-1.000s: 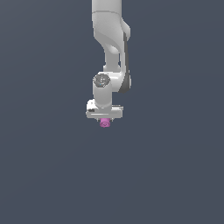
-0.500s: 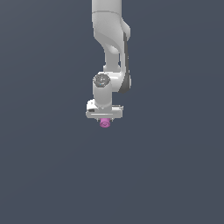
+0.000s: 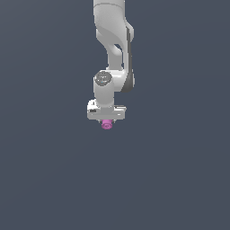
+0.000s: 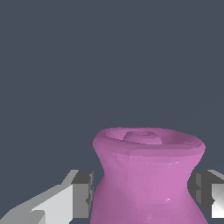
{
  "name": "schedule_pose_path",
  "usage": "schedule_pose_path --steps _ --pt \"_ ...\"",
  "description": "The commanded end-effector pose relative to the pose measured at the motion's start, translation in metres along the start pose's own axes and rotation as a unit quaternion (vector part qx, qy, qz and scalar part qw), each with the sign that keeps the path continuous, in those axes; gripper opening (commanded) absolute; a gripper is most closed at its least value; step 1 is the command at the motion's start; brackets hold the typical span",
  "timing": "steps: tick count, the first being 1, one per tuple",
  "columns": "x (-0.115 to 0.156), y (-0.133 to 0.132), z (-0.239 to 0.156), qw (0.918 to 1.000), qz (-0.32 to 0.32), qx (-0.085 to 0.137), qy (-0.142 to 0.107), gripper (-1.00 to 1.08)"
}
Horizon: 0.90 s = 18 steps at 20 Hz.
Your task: Pick up the object and move it to a goal position.
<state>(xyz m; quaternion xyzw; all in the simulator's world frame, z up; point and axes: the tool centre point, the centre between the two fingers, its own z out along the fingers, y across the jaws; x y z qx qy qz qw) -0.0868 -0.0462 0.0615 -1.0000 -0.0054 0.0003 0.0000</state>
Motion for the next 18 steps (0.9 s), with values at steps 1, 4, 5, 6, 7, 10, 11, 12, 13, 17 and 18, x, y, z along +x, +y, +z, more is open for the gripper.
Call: schedule_pose_path --steps 1,4,5,6,7,10,11,12,13,17,18 --pt "0.001 0.002 -0.014 1.0000 0.000 0.000 0.001 -1.00" --pt "0.003 0.006 -0.035 1.0000 0.000 0.000 0.001 -1.00" --pt "0.003 0.008 -0.043 1.0000 0.000 0.000 0.001 -1.00" --pt "0.004 0.009 -0.052 1.0000 0.000 0.000 0.001 -1.00" --pt "0.005 0.011 -0.061 1.0000 0.000 0.000 0.001 -1.00" --pt "0.007 0.016 -0.091 1.0000 0.000 0.000 0.001 -1.00" --pt "0.008 0.018 -0.101 1.0000 0.000 0.000 0.001 -1.00" --pt "0.009 0.019 -0.111 1.0000 0.000 0.000 0.001 -1.00" --pt "0.010 0.021 -0.120 1.0000 0.000 0.000 0.001 -1.00" --pt "0.013 0.027 -0.152 1.0000 0.000 0.000 0.001 -1.00" --pt "0.014 0.028 -0.158 1.0000 0.000 0.000 0.001 -1.00"
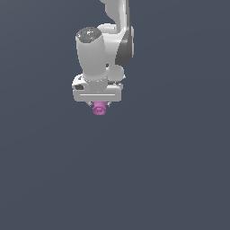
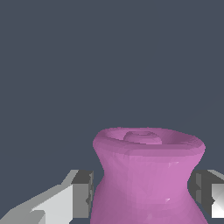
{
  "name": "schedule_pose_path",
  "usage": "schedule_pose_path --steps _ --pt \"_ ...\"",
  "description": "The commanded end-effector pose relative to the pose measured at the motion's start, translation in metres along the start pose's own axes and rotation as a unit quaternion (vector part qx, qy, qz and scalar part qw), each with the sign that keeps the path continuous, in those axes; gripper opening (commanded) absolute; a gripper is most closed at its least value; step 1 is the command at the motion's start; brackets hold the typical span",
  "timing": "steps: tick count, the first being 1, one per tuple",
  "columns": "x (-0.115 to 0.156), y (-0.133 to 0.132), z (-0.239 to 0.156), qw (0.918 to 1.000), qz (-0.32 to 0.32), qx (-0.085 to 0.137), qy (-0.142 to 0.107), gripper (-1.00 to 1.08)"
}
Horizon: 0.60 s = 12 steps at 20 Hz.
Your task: Pick up the object and move it to a goal position.
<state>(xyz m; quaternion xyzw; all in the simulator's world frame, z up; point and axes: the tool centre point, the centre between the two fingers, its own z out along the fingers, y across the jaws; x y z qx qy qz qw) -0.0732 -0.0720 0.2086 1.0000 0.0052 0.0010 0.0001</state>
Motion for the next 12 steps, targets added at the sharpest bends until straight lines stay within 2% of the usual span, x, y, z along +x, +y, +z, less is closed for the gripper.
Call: schedule_pose_path --steps 1,6,12 --pt "0.002 0.003 -0.017 1.0000 0.000 0.000 -0.001 -1.00" --pt "0.005 0.007 -0.039 1.0000 0.000 0.000 -0.001 -1.00" --pt "0.007 0.009 -0.048 1.0000 0.000 0.000 -0.001 -1.00"
